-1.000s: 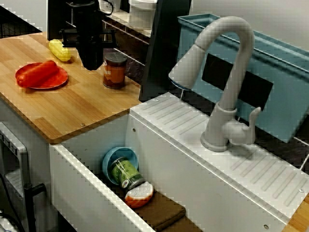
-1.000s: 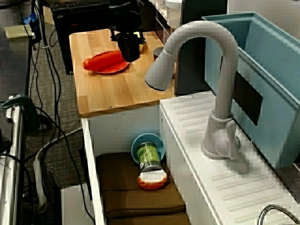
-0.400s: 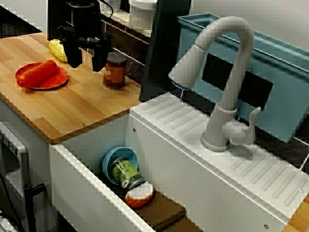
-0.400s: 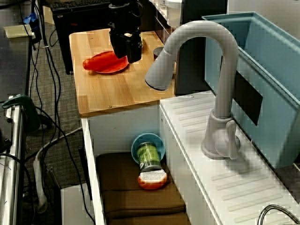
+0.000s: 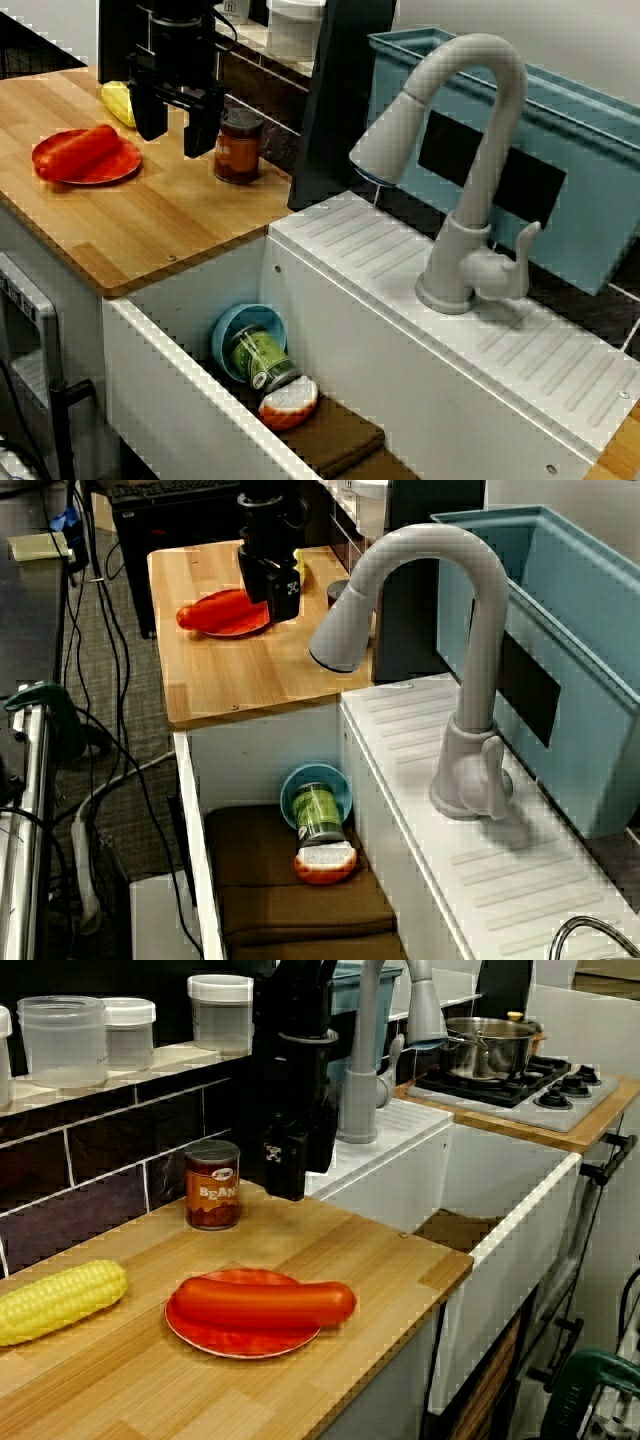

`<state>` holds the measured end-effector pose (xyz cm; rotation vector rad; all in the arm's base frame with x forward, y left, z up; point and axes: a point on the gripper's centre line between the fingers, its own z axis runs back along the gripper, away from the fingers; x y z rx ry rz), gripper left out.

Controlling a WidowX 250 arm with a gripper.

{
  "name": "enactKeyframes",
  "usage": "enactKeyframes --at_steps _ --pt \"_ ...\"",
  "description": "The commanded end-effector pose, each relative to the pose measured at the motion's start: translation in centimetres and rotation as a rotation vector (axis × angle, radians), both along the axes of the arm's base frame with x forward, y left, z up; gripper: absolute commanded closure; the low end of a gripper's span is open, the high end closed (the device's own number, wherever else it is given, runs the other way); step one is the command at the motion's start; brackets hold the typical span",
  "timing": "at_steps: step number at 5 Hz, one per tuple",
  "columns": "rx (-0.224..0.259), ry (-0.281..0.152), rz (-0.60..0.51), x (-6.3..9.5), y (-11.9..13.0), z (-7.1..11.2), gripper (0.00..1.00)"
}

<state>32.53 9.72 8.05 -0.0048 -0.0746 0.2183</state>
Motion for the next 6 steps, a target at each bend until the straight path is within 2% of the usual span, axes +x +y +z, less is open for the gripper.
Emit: enactKeyframes --at_steps 1,2,4,5,6 --pt "-0.031 -0.123 0.074 -0.8 1.7 1.4 0.00" --pt "-0.070 -0.162 0.169 -1.5 1.6 1.7 0.00" --pt "-0.102 -0.195 0.238 -1.9 1.6 1.7 0.00" --pt "-0.116 -0.228 0.266 -2.2 1.5 1.5 0.00" --pt "-0.128 -0.257 0.351 -2.4 1.3 1.4 0.00"
